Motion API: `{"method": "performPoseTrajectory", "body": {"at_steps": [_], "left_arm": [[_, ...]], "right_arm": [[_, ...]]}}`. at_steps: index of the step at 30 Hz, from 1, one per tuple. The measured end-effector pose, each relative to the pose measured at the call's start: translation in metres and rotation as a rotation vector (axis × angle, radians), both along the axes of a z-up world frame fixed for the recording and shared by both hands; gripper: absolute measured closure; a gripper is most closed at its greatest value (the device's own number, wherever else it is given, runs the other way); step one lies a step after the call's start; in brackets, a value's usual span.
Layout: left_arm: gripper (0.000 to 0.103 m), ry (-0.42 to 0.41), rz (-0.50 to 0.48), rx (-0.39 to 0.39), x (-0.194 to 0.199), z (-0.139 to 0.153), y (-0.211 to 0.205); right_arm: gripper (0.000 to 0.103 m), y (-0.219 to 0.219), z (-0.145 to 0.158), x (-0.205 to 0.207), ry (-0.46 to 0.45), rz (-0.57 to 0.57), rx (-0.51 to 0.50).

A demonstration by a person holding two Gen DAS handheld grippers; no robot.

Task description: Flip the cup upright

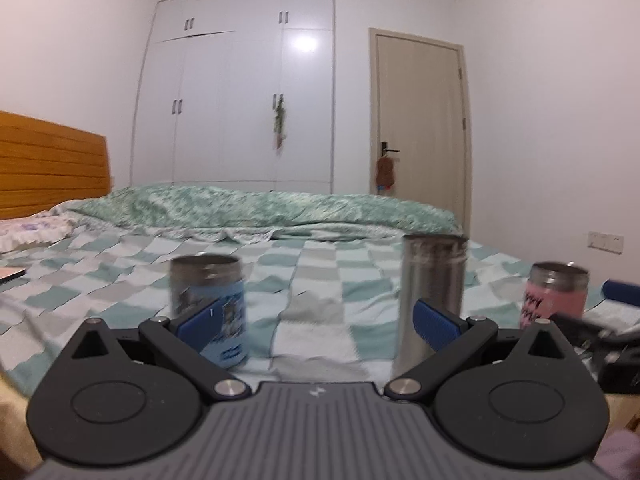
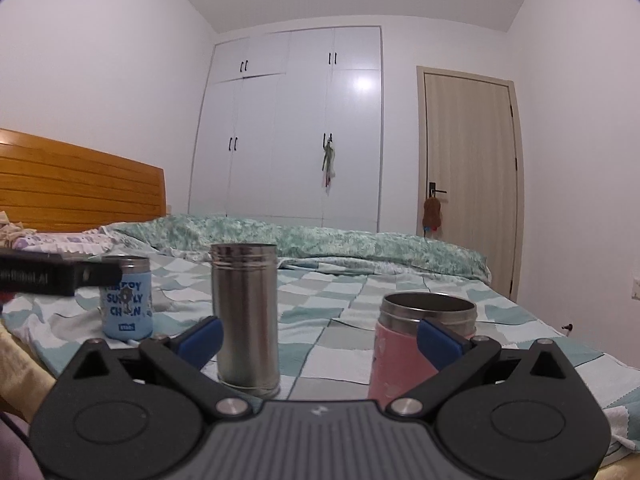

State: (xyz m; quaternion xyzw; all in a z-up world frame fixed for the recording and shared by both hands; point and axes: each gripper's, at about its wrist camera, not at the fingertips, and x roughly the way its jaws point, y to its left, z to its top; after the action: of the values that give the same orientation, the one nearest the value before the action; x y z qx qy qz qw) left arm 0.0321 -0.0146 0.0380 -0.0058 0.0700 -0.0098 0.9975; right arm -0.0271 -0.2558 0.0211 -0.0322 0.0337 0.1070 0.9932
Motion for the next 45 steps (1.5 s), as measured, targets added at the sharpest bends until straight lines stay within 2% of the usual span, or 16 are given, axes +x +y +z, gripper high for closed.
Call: {"method": "performPoseTrajectory", "body": {"at_steps": [4,12,45], "left_arm": [[0.000,0.006,0.034,-0.001,-0.006,-0.010,0.009],[0.000,-0.035,0.063,0.020,-0.019,-0.025,0.015],[0.000,-0.051,0.099,0.011,-0.024,-0.030,0.018]], "right_arm": [[0.000,0.003,0.001,-0.004,-0.007,0.001,-0.002],[0.000,0.009,-0.001,-0.002,-0.004,-0.006,-0.007],[0.000,0.011,-0.003,-0.004,-0.005,-0.022,-0.007]]}}
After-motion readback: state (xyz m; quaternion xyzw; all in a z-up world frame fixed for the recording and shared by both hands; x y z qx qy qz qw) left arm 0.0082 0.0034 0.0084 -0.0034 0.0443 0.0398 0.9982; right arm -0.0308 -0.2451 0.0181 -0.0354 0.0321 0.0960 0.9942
